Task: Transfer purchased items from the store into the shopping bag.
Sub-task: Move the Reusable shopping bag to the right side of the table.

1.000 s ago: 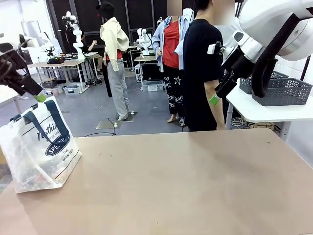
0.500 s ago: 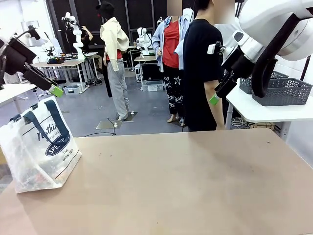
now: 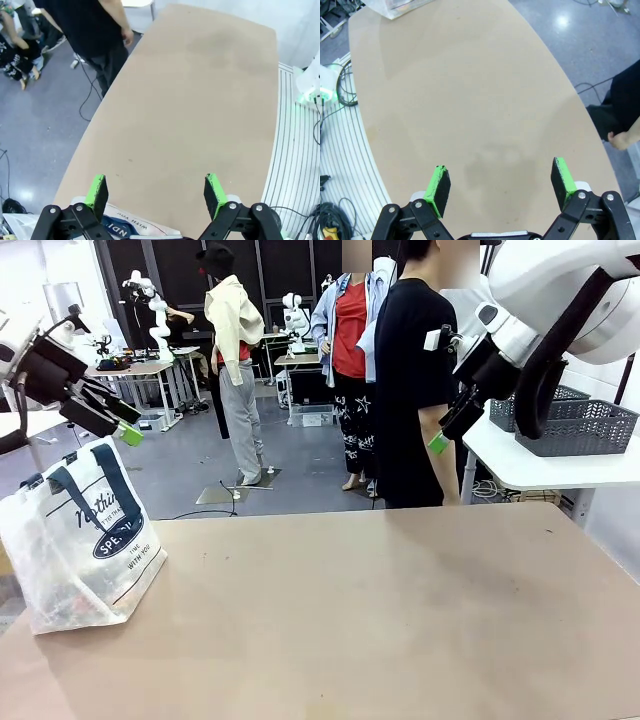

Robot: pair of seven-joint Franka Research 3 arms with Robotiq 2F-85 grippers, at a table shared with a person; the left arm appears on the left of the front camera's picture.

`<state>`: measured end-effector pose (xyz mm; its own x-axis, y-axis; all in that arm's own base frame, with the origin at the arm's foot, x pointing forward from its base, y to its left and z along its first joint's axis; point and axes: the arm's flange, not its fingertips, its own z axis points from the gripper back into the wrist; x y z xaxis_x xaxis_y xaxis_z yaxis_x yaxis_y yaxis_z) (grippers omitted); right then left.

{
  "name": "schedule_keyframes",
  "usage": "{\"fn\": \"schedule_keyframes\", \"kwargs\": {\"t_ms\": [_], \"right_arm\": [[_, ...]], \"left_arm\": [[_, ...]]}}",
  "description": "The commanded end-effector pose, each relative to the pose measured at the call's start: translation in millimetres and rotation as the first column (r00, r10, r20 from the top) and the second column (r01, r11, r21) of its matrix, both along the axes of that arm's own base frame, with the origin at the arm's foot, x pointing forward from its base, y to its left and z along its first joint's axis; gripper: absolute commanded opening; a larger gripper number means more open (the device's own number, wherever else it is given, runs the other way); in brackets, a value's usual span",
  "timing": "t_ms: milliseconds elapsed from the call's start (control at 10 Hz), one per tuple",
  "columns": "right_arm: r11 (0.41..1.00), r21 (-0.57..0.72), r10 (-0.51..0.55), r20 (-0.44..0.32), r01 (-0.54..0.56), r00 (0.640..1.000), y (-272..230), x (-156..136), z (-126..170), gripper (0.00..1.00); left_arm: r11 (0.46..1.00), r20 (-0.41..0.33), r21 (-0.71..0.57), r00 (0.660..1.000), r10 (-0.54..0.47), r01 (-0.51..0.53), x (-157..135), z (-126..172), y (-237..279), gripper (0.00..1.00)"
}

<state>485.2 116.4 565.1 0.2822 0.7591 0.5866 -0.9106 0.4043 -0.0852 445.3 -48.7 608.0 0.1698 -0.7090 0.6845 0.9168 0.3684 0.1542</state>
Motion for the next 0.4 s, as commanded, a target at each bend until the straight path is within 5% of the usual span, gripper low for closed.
{"fn": "schedule_keyframes", "kwargs": {"t_ms": [0, 300], "right_arm": [[1.000, -0.014, -0.008, -0.018, 0.007, 1.000, 1.3, -0.9, 2.3, 1.00], [1.000, -0.014, -0.008, -0.018, 0.007, 1.000, 1.3, -0.9, 2.3, 1.00]], "left_arm": [[1.000, -0.006, -0.007, 1.000, -0.003, 0.003, -1.7, 1.8, -2.0, 1.00], [1.000, -0.006, -0.007, 1.000, -0.003, 0.003, -1.7, 1.8, -2.0, 1.00]]}}
